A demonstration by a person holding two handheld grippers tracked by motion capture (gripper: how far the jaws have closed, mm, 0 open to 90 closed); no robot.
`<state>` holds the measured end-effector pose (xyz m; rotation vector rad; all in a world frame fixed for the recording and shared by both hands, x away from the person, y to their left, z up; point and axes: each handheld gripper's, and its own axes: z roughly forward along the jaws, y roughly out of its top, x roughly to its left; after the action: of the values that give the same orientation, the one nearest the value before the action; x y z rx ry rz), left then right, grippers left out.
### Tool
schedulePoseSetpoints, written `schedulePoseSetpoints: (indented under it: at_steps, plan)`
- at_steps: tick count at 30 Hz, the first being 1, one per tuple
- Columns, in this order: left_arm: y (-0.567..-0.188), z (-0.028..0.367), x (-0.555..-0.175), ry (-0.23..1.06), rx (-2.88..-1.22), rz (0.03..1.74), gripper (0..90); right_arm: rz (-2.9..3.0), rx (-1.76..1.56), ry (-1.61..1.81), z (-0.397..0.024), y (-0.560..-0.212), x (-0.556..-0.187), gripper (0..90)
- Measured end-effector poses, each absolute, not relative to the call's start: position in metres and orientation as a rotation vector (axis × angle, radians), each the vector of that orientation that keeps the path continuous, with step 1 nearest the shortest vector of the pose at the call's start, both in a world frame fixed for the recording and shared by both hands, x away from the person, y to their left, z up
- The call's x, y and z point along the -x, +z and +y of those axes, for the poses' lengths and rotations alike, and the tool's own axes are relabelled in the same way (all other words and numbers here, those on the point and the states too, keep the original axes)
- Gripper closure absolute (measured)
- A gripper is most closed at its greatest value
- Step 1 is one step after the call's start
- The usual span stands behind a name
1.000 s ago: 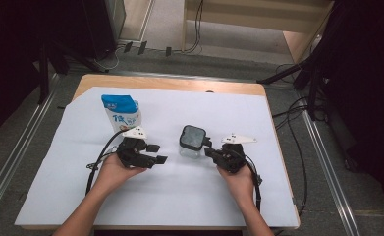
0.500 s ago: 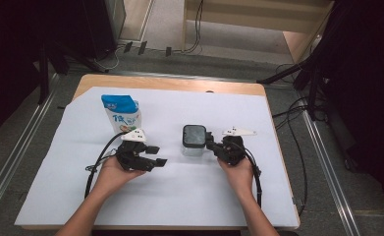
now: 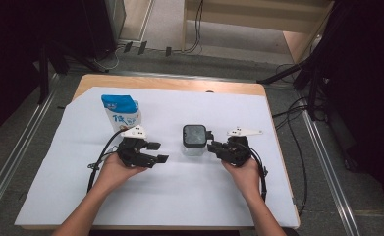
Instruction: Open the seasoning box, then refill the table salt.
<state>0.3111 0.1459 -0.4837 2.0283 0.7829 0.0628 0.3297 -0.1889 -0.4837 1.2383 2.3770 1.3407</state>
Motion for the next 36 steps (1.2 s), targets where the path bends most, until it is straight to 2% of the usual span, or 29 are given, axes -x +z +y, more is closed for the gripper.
schedulePoseSetpoints:
  at_steps: [3,8,12,17,19,26,36]
  plan:
    - [-0.479,0.142,-0.318,0.057,-2.062,0.772,35.3,2.371,-1.211,1.345,-0.193,-0.482,-0.328,61.0]
    - [-0.473,0.138,-0.328,0.025,-2.065,0.762,35.6,2.355,-1.251,1.369,-0.202,-0.482,-0.33,60.8]
    - [-0.47,0.135,-0.338,-0.032,-2.06,0.727,32.8,2.349,-1.26,1.364,-0.205,-0.482,-0.333,65.8]
    - [-0.468,0.127,-0.347,-0.045,-2.088,0.655,19.6,2.325,-1.29,1.353,-0.208,-0.483,-0.336,86.3]
    - [-0.468,0.123,-0.35,-0.06,-2.058,0.649,15.9,2.317,-1.295,1.347,-0.208,-0.483,-0.338,90.0]
    - [-0.468,0.106,-0.36,-0.034,-2.098,0.619,11.6,2.295,-1.318,1.342,-0.211,-0.483,-0.343,90.0]
    - [-0.484,0.097,-0.367,-0.037,-2.111,0.631,11.0,2.28,-1.333,1.328,-0.21,-0.485,-0.345,90.0]
